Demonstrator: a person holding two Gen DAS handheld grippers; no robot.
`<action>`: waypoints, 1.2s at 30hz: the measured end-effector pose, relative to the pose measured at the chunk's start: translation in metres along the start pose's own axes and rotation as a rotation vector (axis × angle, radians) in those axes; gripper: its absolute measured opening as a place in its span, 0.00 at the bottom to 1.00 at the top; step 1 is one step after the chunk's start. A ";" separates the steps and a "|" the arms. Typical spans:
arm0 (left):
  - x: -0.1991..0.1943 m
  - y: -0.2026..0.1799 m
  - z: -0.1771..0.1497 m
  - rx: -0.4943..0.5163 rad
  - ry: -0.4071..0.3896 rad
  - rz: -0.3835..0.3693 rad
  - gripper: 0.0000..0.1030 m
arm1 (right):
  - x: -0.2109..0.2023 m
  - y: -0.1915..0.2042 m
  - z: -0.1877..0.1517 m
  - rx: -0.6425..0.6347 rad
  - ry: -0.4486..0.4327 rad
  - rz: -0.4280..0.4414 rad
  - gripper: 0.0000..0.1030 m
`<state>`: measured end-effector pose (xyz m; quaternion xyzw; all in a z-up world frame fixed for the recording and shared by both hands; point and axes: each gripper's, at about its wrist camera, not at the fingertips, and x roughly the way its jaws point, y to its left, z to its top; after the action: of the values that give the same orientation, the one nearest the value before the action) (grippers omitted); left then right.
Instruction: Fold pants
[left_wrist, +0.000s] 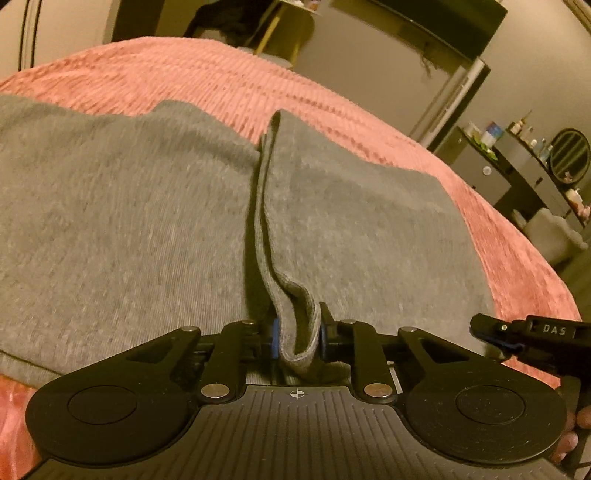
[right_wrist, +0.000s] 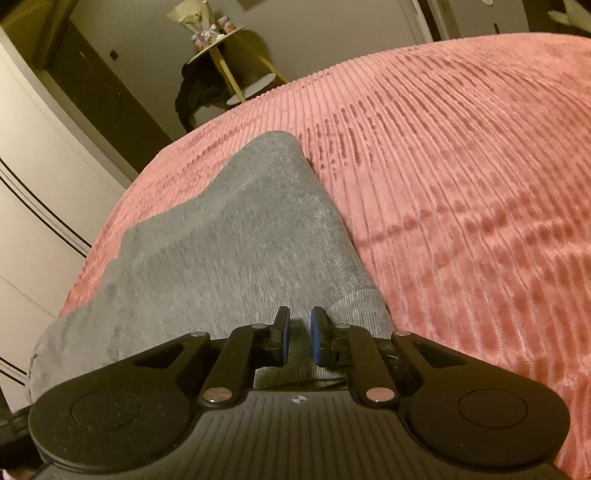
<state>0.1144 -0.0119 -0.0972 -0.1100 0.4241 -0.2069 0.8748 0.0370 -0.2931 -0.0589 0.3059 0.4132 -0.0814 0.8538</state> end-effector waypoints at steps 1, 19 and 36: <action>-0.002 0.001 0.000 -0.005 -0.002 -0.004 0.19 | 0.000 0.001 0.000 -0.007 -0.002 -0.006 0.11; -0.059 0.004 0.002 -0.128 -0.135 0.014 0.12 | -0.020 0.010 -0.006 -0.047 -0.092 0.050 0.40; 0.002 0.021 0.027 -0.180 -0.013 0.157 0.20 | 0.013 0.009 -0.001 -0.072 -0.036 0.067 0.53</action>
<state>0.1418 0.0066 -0.0896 -0.1558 0.4426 -0.0984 0.8776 0.0486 -0.2836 -0.0651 0.2869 0.3900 -0.0433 0.8739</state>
